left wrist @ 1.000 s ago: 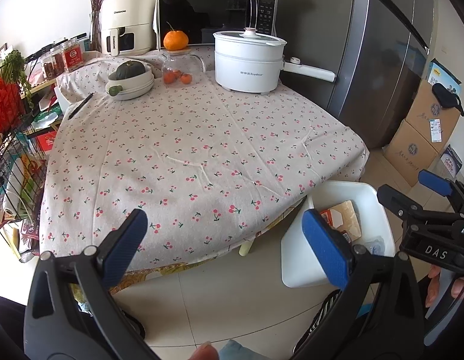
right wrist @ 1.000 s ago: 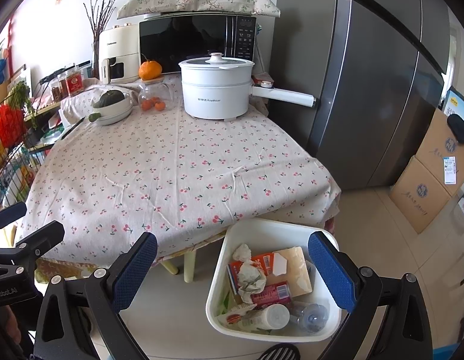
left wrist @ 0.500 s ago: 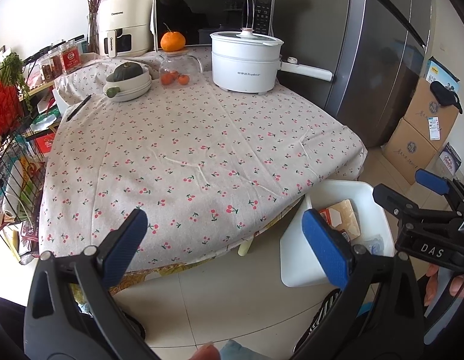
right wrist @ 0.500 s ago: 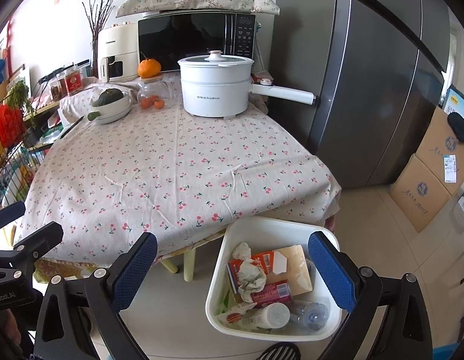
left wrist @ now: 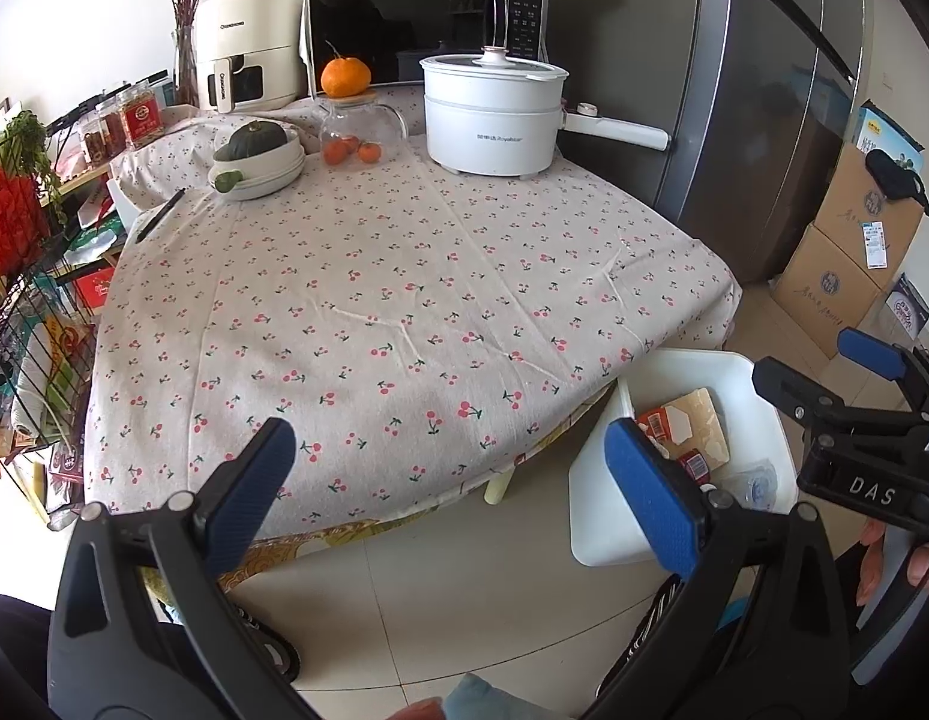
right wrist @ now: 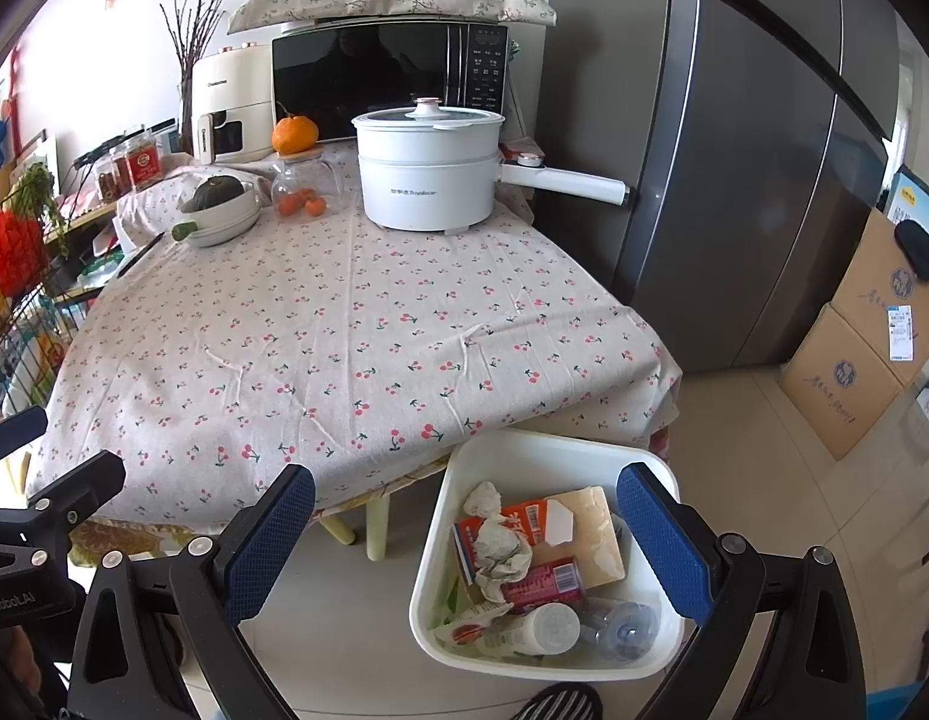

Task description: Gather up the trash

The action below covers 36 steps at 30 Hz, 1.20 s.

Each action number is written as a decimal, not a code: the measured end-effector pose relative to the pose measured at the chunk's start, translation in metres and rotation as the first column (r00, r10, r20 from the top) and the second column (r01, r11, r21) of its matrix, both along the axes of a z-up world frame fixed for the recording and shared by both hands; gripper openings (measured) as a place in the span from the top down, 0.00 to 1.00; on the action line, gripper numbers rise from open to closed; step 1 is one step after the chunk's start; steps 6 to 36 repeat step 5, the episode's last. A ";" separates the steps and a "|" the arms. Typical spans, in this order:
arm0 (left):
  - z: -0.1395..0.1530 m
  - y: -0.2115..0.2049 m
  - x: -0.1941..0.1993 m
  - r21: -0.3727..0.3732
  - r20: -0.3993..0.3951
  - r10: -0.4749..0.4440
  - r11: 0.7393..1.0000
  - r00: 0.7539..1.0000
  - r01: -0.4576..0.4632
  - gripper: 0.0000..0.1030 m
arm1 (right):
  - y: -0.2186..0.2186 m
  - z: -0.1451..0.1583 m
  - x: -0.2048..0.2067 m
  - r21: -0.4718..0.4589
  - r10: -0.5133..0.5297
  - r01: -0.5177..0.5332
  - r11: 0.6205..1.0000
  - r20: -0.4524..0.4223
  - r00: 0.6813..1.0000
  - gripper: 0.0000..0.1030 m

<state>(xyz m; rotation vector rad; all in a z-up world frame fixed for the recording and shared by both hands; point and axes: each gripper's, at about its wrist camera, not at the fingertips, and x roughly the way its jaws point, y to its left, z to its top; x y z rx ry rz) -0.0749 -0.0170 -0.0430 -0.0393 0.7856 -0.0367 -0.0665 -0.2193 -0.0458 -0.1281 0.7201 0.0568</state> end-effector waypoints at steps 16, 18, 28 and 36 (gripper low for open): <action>0.001 0.005 0.003 -0.023 -0.028 -0.015 1.000 1.000 0.014 0.01 | 0.002 -0.006 0.000 0.004 0.007 -0.007 1.000 -0.003 1.000 0.01; 0.001 0.005 0.003 -0.023 -0.028 -0.015 1.000 1.000 0.014 0.01 | 0.002 -0.006 0.000 0.004 0.007 -0.007 1.000 -0.003 1.000 0.01; 0.001 0.005 0.003 -0.023 -0.028 -0.015 1.000 1.000 0.014 0.01 | 0.002 -0.006 0.000 0.004 0.007 -0.007 1.000 -0.003 1.000 0.01; 0.001 0.005 0.003 -0.023 -0.028 -0.015 1.000 1.000 0.014 0.01 | 0.002 -0.006 0.000 0.004 0.007 -0.007 1.000 -0.003 1.000 0.01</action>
